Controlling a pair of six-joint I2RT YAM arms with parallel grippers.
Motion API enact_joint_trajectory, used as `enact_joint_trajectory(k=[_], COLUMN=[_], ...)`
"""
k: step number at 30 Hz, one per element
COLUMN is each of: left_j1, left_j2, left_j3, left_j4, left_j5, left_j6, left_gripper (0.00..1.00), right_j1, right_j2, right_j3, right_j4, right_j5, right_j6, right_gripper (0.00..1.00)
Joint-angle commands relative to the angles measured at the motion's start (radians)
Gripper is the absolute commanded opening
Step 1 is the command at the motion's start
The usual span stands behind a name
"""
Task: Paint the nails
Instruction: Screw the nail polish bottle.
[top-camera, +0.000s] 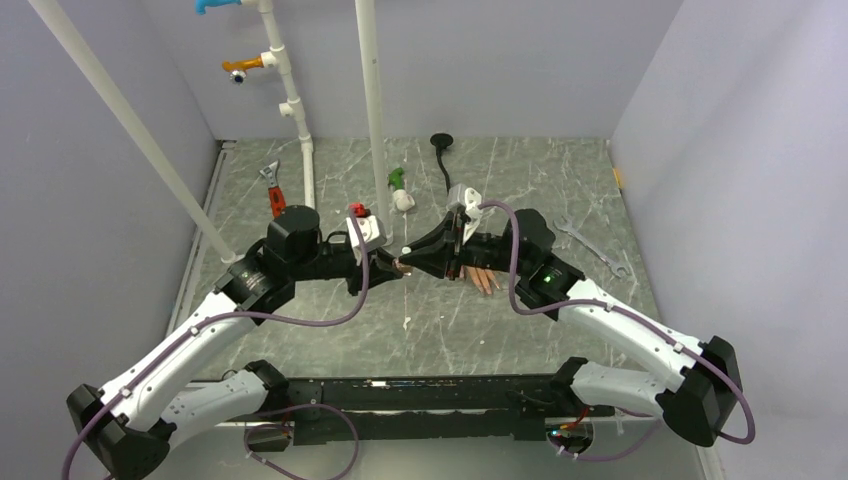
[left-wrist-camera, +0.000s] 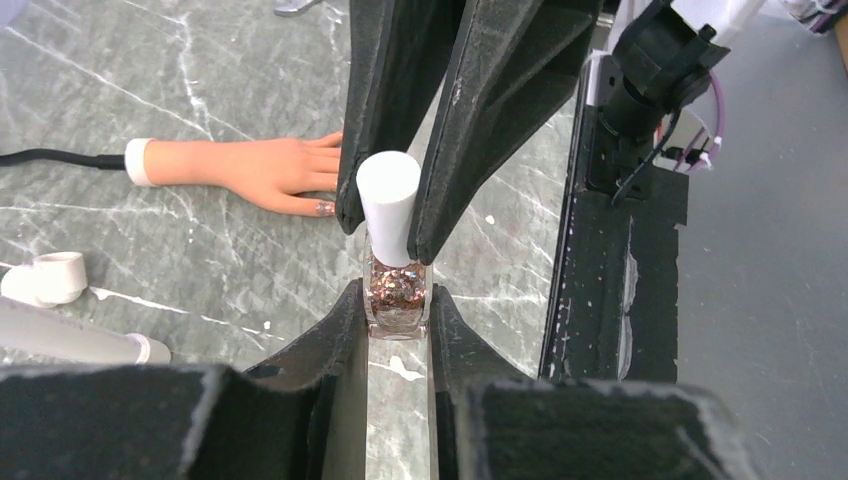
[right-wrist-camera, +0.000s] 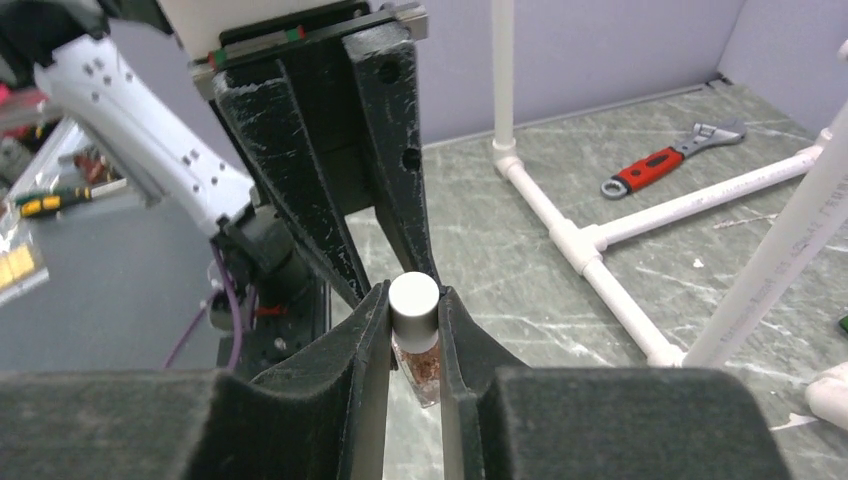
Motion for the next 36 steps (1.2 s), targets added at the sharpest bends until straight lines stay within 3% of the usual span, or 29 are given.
enact_joint_trajectory(k=[1,7,16,21,25,27,30,33,36], left_j1=[0.004,0.009,0.007,0.009,0.009,0.008,0.008,0.008,0.010], left_j2=[-0.082,-0.133,-0.140,-0.131,-0.124,-0.117,-0.112,-0.111,-0.099], left_j3=[-0.007,-0.033,-0.029,-0.021,-0.020,-0.017,-0.018,-0.009,0.004], left_j4=[0.144,0.168,0.153,0.141,0.139,0.134,0.134,0.119,0.092], left_j5=[-0.059,-0.161,-0.176,-0.177,-0.169,-0.157,-0.135,-0.112,0.003], left_j6=[-0.039,-0.048,-0.034,-0.027,-0.023,-0.020,-0.013,-0.003,0.030], left_gripper=[0.00,0.00,0.00,0.00,0.00,0.00,0.00,0.00,0.00], right_j1=[0.030,0.148,0.194,0.197,0.199,0.199,0.198,0.194,0.163], right_j2=[-0.023,0.027,0.046,0.045,0.026,0.007,-0.025,-0.057,-0.092], right_j3=[-0.071,-0.049,0.029,0.062,0.070,0.068,0.080,0.081,0.088], right_j4=[0.148,0.157,0.056,-0.028,-0.053,-0.044,-0.049,-0.072,-0.128], right_j5=[0.208,0.466,0.543,0.526,0.522,0.515,0.481,0.431,0.364], right_j6=[0.157,0.208,0.136,0.079,0.068,0.081,0.064,-0.009,-0.079], right_gripper=[0.00,0.00,0.02,0.19,0.61,0.76,0.85,0.88,0.88])
